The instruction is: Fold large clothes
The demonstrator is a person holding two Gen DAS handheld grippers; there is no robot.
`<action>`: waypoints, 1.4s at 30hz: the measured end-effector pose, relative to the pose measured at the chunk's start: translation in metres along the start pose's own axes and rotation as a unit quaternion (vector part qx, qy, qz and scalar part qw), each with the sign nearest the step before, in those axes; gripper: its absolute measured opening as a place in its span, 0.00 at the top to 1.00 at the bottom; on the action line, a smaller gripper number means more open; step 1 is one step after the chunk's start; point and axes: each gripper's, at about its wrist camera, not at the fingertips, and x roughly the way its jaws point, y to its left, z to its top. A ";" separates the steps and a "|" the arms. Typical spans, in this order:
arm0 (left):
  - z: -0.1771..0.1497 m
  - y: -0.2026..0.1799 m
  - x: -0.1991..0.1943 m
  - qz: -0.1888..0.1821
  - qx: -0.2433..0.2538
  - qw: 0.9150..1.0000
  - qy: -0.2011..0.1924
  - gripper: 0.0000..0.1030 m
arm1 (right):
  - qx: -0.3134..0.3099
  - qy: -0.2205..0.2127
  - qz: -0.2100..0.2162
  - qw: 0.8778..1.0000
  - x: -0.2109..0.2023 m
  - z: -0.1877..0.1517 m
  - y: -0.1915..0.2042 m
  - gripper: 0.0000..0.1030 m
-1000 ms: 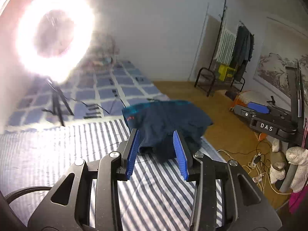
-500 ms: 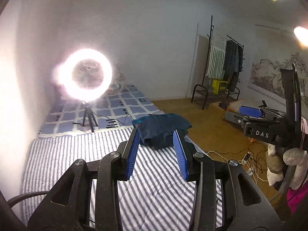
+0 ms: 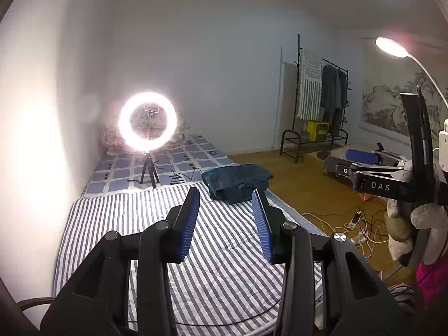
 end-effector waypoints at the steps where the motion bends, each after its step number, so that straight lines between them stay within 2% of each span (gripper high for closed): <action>1: -0.004 -0.001 -0.004 0.002 -0.003 1.000 -0.002 0.56 | 0.007 -0.002 0.006 1.000 -0.003 -0.005 0.000 0.34; 2: -0.006 -0.001 -0.006 0.002 -0.006 1.000 -0.004 0.46 | 0.012 -0.005 0.009 1.000 -0.004 -0.010 0.000 0.34; 4: -0.009 0.000 -0.005 0.006 -0.011 1.000 -0.011 0.39 | 0.018 -0.010 0.005 1.000 -0.003 -0.019 0.001 0.33; 7: -0.013 0.000 0.002 0.027 -0.003 0.999 -0.020 0.35 | 0.020 -0.013 -0.012 1.000 0.007 -0.030 0.001 0.33; 10: -0.017 0.005 0.013 0.028 -0.011 0.999 -0.022 0.20 | 0.026 -0.010 -0.017 0.999 0.021 -0.039 -0.002 0.32; 14: -0.025 0.012 0.029 0.046 -0.022 0.998 -0.023 0.02 | 0.030 -0.009 -0.025 0.999 0.036 -0.049 -0.004 0.24; 19: -0.034 0.014 0.047 0.062 -0.010 0.998 -0.008 0.01 | 0.015 -0.020 -0.043 0.999 0.050 -0.058 -0.002 0.11; 21: -0.038 0.013 0.051 0.063 -0.009 0.998 0.000 0.00 | 0.010 -0.028 -0.055 0.998 0.052 -0.061 -0.001 0.00; 24: -0.043 0.008 0.054 0.074 0.001 0.997 0.005 0.00 | 0.011 -0.032 -0.064 0.997 0.055 -0.064 -0.004 0.00; 30: -0.055 0.002 0.059 0.099 0.015 0.995 0.015 0.00 | 0.023 -0.013 -0.069 0.997 0.065 -0.070 -0.013 0.00; 34: -0.060 0.001 0.066 0.100 0.015 0.994 0.030 0.00 | 0.018 -0.004 -0.090 0.996 0.070 -0.076 -0.013 0.00; 42: -0.064 0.008 0.073 0.110 0.002 0.993 0.045 0.00 | 0.033 -0.012 -0.092 0.995 0.065 -0.077 -0.017 0.00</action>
